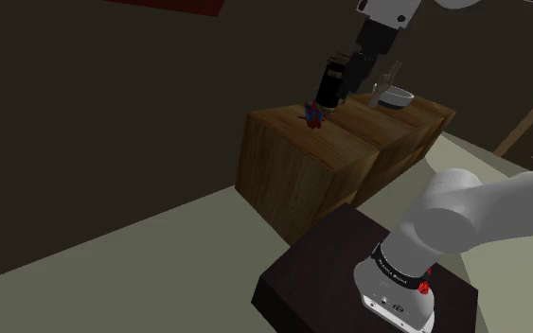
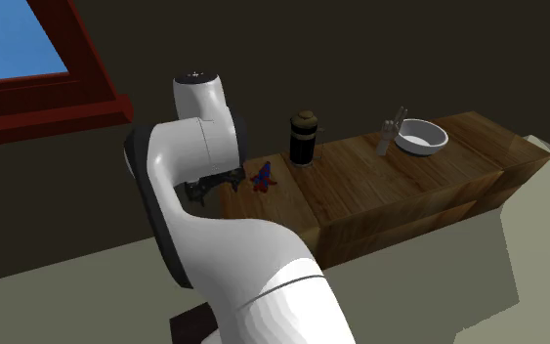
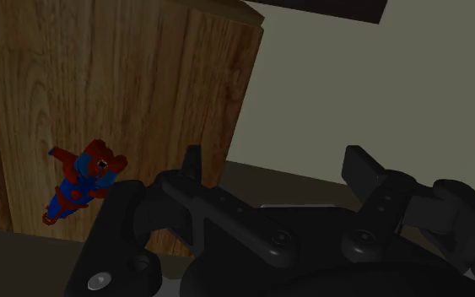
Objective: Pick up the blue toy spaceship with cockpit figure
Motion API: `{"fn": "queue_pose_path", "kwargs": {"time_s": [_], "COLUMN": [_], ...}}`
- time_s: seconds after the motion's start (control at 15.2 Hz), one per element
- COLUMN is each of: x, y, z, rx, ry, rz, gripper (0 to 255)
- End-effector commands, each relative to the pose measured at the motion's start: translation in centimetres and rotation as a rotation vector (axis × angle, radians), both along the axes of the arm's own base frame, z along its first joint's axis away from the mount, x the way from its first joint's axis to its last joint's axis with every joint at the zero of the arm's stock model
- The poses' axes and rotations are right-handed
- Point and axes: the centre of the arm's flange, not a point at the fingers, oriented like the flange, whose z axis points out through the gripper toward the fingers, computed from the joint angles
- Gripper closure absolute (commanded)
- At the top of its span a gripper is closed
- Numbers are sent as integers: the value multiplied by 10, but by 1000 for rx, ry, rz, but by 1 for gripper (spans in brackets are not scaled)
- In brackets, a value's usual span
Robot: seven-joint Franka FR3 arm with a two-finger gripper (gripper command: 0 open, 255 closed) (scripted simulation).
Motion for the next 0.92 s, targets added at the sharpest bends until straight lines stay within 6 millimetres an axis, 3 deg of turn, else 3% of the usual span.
{"fn": "queue_pose_path", "kwargs": {"time_s": [0.0, 0.86], "x": [0, 132], "y": [0, -137], "z": [0, -53], "rx": [0, 141], "ry": [0, 115], "rz": [0, -59], "gripper": [0, 0]}}
